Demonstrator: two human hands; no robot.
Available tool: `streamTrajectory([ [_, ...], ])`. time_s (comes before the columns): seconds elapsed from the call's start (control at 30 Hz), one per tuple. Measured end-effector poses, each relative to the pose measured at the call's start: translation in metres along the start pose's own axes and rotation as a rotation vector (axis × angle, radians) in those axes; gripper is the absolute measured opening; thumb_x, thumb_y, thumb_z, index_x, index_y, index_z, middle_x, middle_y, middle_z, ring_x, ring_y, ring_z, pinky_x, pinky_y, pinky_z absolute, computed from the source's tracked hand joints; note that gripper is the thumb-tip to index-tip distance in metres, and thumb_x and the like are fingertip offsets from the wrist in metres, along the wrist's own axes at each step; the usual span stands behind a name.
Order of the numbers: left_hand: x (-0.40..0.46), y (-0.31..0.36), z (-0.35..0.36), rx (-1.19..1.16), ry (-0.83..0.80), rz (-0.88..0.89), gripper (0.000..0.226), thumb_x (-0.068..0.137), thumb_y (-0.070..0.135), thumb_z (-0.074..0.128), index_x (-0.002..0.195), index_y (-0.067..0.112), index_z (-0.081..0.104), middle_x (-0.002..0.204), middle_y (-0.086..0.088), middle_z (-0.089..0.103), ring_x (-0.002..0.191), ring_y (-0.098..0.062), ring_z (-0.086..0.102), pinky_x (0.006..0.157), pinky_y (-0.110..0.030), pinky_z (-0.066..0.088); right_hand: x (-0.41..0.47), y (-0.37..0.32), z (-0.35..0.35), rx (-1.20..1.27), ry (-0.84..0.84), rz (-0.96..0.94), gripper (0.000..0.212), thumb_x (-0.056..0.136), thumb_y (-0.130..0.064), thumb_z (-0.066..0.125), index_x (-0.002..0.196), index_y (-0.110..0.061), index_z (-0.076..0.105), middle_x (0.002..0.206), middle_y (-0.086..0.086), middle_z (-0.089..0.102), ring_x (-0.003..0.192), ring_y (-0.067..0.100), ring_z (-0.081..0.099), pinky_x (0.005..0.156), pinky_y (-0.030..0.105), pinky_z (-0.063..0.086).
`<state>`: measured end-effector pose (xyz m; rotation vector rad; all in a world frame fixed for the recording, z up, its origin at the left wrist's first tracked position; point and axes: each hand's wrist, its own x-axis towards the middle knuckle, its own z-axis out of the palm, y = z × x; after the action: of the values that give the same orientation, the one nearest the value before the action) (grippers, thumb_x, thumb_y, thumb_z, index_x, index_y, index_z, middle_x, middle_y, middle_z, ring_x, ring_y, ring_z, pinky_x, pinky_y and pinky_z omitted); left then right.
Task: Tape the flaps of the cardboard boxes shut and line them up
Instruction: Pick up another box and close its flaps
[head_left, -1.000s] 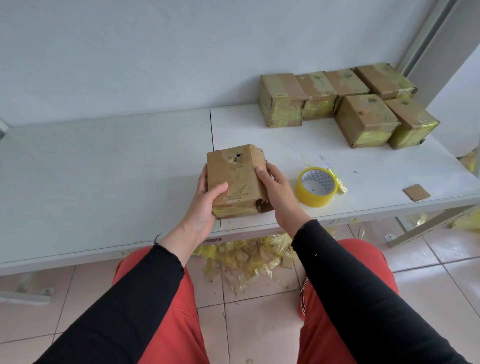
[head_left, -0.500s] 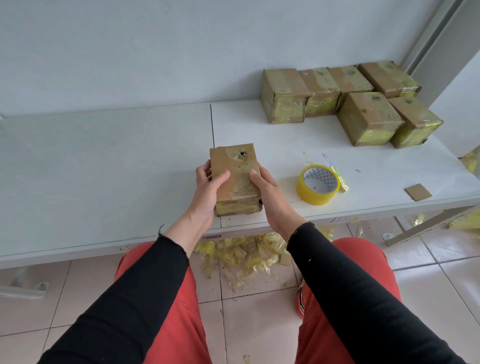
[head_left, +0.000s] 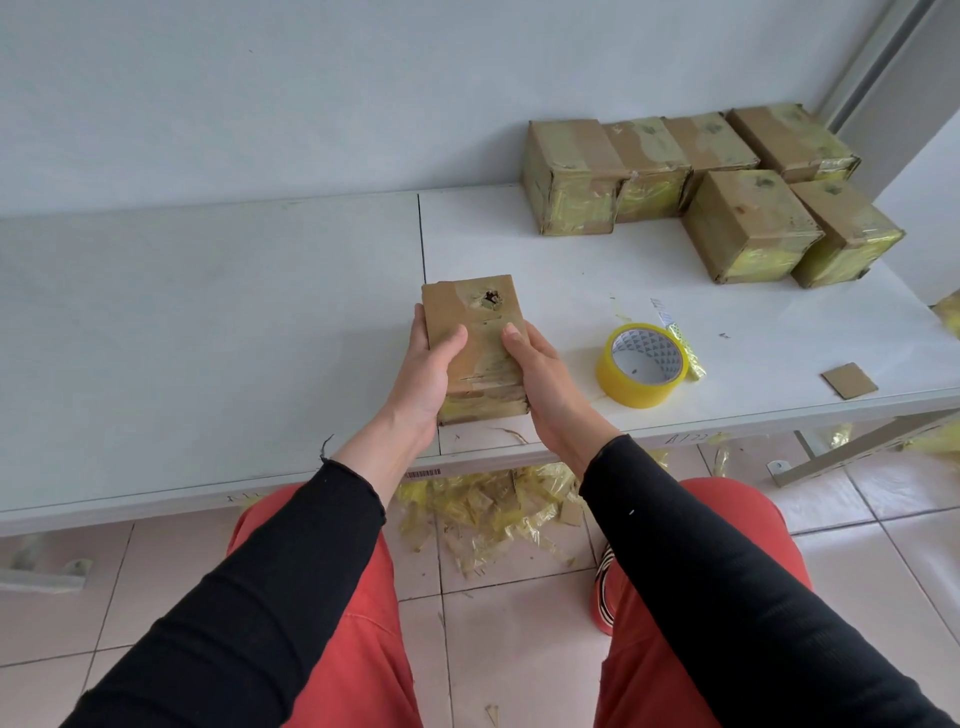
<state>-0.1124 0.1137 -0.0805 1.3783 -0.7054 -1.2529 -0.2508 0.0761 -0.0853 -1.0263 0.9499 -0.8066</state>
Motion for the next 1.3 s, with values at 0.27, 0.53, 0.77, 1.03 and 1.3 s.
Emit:
streamTrajectory([
  [0.27,0.039,0.04,-0.008,0.352,0.086,-0.115,0.083,0.084,0.028,0.073,0.154,0.036,0.029,0.142,0.0,0.042,0.119,-0.021,0.055,0.076,-0.033,0.049,0.018,-0.025,-0.008,-0.062,0.003,0.08,0.055,0.102,-0.017,0.05,0.154,-0.03,0.038,0.139,0.0,0.061,0.11,0.016,0.067,0.082,0.029,0.058],
  [0.53,0.054,0.033,0.008,0.484,0.251,0.018,0.07,0.069,0.055,0.075,0.119,0.023,0.04,0.116,-0.002,0.062,0.103,-0.025,0.068,0.091,-0.051,0.057,0.039,-0.026,-0.002,-0.18,0.15,-0.002,0.02,0.098,-0.025,0.061,0.118,-0.024,0.059,0.103,-0.002,0.069,0.072,0.009,0.07,0.056,0.024,0.055],
  [0.77,0.056,0.031,0.007,0.56,0.273,0.008,0.065,0.077,0.074,0.058,0.116,0.025,0.041,0.111,0.003,0.06,0.105,-0.025,0.064,0.094,-0.052,0.053,0.056,-0.026,-0.003,-0.337,0.237,-0.008,0.033,0.091,-0.055,0.062,0.086,-0.024,0.054,0.086,-0.005,0.064,0.077,0.017,0.064,0.068,0.037,0.053],
  [1.03,0.059,0.03,0.007,0.605,0.275,0.027,0.068,0.077,0.064,0.069,0.122,0.023,0.038,0.119,-0.001,0.061,0.107,-0.028,0.065,0.094,-0.052,0.055,0.061,-0.03,-0.002,-0.469,0.244,0.009,0.033,0.092,-0.055,0.058,0.091,-0.023,0.051,0.092,0.0,0.067,0.09,0.026,0.069,0.082,0.047,0.058],
  [1.3,0.058,0.027,-0.007,0.439,0.156,-0.017,0.06,0.085,0.052,0.076,0.124,0.026,0.039,0.114,0.002,0.065,0.093,-0.01,0.069,0.064,-0.026,0.052,0.033,-0.025,-0.017,-0.149,-0.013,0.103,0.035,0.102,-0.035,0.061,0.133,-0.021,0.054,0.125,-0.002,0.067,0.093,0.009,0.073,0.067,0.02,0.057],
])
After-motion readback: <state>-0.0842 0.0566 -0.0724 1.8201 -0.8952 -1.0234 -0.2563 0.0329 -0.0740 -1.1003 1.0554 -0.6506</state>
